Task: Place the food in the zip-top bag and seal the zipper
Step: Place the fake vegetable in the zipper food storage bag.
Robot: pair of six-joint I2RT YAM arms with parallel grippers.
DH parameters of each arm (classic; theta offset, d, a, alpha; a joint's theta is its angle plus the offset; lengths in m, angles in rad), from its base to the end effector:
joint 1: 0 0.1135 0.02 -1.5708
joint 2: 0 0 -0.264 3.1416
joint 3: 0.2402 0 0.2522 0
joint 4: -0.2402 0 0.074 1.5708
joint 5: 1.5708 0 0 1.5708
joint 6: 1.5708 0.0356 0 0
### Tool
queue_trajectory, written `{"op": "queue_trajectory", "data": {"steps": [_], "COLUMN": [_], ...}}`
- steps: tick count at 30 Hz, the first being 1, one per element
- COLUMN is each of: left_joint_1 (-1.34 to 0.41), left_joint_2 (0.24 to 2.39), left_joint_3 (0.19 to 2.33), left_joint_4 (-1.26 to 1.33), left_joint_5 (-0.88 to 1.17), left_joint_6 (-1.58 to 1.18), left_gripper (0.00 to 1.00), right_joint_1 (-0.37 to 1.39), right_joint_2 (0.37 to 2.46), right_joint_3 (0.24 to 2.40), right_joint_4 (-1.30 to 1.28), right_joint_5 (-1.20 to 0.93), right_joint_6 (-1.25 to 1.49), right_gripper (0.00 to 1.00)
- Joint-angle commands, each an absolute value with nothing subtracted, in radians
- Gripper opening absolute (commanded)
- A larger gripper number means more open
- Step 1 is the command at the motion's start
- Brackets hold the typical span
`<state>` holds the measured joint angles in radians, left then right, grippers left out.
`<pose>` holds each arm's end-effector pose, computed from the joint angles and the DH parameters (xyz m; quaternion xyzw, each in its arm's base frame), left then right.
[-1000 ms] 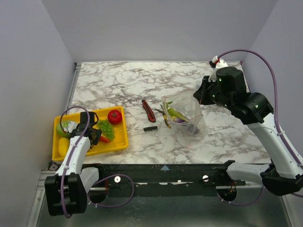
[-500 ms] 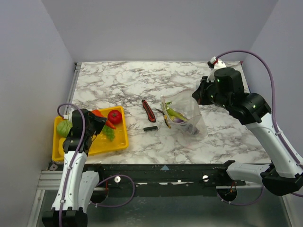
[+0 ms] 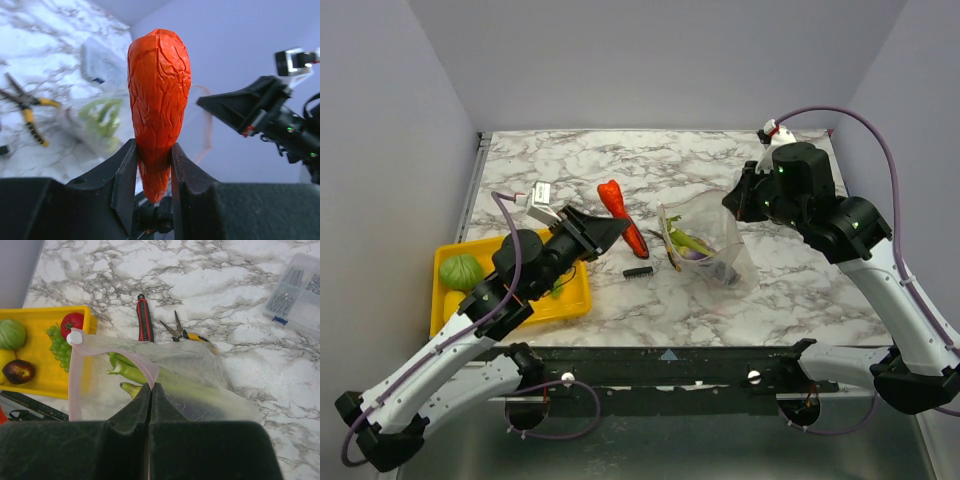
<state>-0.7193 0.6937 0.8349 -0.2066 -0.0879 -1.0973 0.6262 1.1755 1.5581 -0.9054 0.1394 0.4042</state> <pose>0.1227 -0.1033 0.3690 -0.1665 0.7105 -0.5188 0.4454 0.1794 0.1237 0.4497 -0.0610 0.8623 0.1935 0.4641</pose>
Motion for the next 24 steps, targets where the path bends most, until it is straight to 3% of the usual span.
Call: {"op": "queue_trajectory", "data": {"steps": [1, 15, 20, 24], "left_joint_1": [-0.896, -1.217, -1.248, -1.267], "left_joint_2": [0.764, 1.152, 1.207, 1.209], "left_joint_3": [0.873, 1.004, 1.004, 0.978], "left_joint_4": [0.062, 0.514, 0.510, 0.484], "left_joint_5": [-0.362, -0.793, -0.771, -0.751], "left_joint_6": [-1.014, -0.653, -0.688, -0.710], "left_gripper": [0.11, 0.22, 0.41, 0.73], "right_joint_1": [0.623, 0.623, 0.623, 0.623], "right_joint_2": [1.171, 1.163, 1.159, 1.151], "right_joint_3": [1.553, 1.546, 1.558, 1.554], "right_joint_4": [-0.845, -0.823, -0.831, -0.829], "right_joint_5": [0.105, 0.079, 0.089, 0.093], "right_joint_6": [0.425, 0.448, 0.443, 0.443], "right_gripper": [0.01, 0.01, 0.01, 0.01]}}
